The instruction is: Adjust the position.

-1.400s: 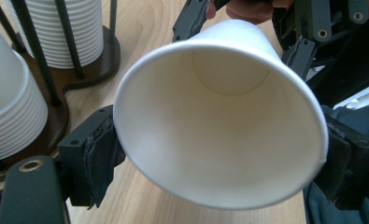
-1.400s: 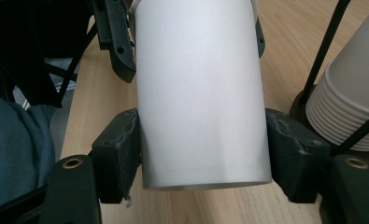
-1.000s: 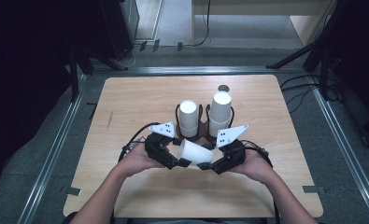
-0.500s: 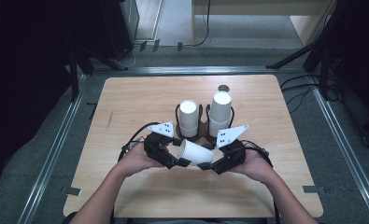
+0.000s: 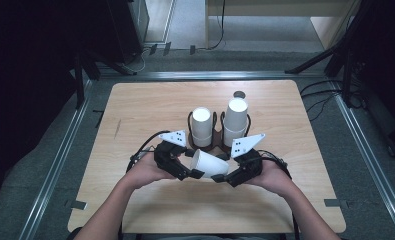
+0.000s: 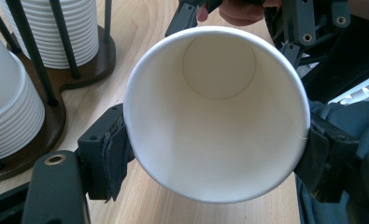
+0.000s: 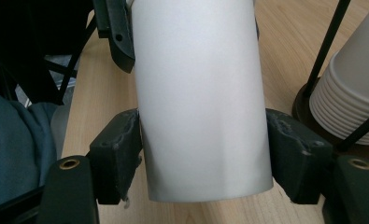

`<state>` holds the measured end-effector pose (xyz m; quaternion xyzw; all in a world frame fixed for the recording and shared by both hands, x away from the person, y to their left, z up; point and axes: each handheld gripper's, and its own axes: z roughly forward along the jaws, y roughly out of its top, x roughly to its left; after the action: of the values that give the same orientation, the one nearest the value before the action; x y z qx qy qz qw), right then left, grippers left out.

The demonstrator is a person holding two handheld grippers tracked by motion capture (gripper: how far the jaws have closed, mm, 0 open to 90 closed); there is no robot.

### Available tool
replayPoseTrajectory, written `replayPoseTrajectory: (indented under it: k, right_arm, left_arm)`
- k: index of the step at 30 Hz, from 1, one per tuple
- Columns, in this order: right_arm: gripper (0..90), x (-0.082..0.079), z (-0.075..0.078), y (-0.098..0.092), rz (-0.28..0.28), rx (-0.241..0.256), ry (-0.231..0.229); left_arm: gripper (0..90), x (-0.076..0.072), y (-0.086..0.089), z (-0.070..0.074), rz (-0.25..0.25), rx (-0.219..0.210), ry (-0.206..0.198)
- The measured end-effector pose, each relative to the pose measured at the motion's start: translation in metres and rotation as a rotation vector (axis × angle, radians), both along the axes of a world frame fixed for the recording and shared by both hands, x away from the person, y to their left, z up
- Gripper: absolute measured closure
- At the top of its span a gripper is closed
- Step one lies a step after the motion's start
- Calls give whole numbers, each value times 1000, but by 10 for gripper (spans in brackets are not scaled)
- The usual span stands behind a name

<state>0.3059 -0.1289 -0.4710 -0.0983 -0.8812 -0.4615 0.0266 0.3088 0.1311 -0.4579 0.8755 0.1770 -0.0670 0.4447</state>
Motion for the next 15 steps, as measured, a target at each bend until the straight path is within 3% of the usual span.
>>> replayPoseTrajectory:
  k: [4,6,10,14,15]
  right_arm:
    - [285,0,0,1,2,-8,11]
    - [235,0,0,2,-7,-11,22]
    - [223,1,-1,3,-14,-23,21]
    - [222,1,-4,3,-30,-43,17]
    - [222,1,-4,3,-32,-44,17]
  left_arm:
    - [226,0,0,2,-4,7,-3]
    - [226,-1,0,5,-11,23,-13]
    - [226,2,1,11,-17,52,-18]
    - [225,5,-1,21,-30,126,-37]
    - [224,5,-1,21,-30,126,-37]
